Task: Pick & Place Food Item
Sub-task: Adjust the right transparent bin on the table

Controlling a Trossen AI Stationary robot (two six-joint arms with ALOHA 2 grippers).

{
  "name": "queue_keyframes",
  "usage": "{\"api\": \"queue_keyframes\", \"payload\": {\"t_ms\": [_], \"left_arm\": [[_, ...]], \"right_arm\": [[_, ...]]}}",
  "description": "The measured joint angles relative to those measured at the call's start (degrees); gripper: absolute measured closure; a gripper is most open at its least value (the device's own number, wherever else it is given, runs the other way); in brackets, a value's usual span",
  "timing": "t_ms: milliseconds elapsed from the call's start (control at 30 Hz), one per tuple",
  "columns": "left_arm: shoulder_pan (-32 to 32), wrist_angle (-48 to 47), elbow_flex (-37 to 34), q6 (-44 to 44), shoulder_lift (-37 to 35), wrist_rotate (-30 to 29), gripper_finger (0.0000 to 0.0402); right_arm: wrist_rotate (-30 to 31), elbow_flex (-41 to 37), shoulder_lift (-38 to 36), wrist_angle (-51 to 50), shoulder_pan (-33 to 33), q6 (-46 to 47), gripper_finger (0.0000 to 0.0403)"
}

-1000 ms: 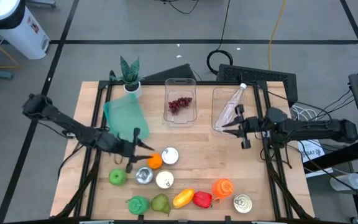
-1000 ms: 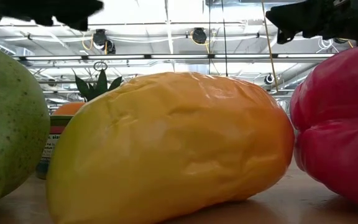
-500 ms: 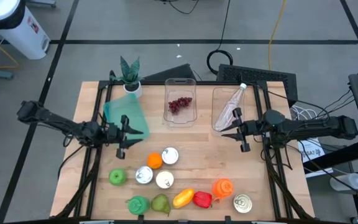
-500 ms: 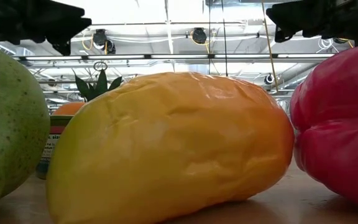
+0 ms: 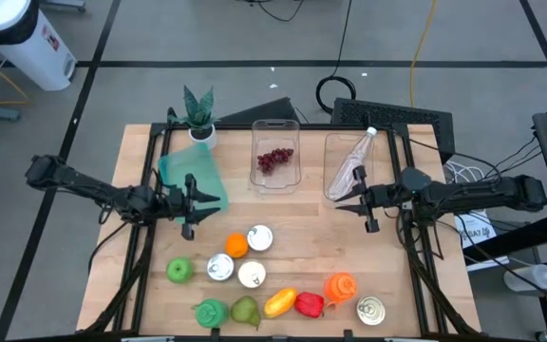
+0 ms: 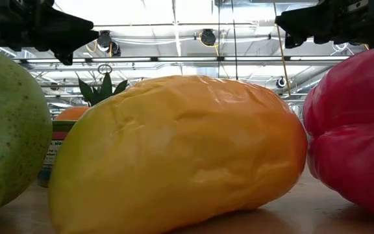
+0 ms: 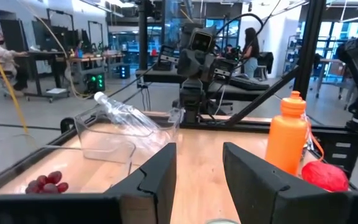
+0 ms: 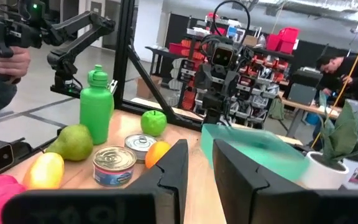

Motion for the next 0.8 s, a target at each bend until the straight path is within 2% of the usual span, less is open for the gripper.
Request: {"api": "queue_keyframes", "payload": {"t_ms": [167,300,467,733,800], "left_arm": [[-0.19,0.02,0.00,2.66,0.00,-1.04,0.0261],[-0.19,0.00,0.00,2.14,0.04,-2.01,0.0261],[-0.19,0.02,0.00,0.51,0.04,-2.15,0.0261],[-0.19,0.02,0.00,-0.84,0.04,-2.17,0.0261],[-0.19,0.02,0.00,-0.29,0.04,-2.25,0.0261]], "right_arm": [[0.22,0.00,0.65,0.07,-0.02,0.34,0.0339],[2.96,0.00,0.65,0.04,-0.01,1.29,0.0339],[2.90,0.00,0.65,0.07,-0.02,3.45,0.0339],[3.10,0.00,2.27,0.37,-0.02,1.55,0.0339],[5.12,0.00,3.75,2.08,0.00,0.61,0.0339]]}}
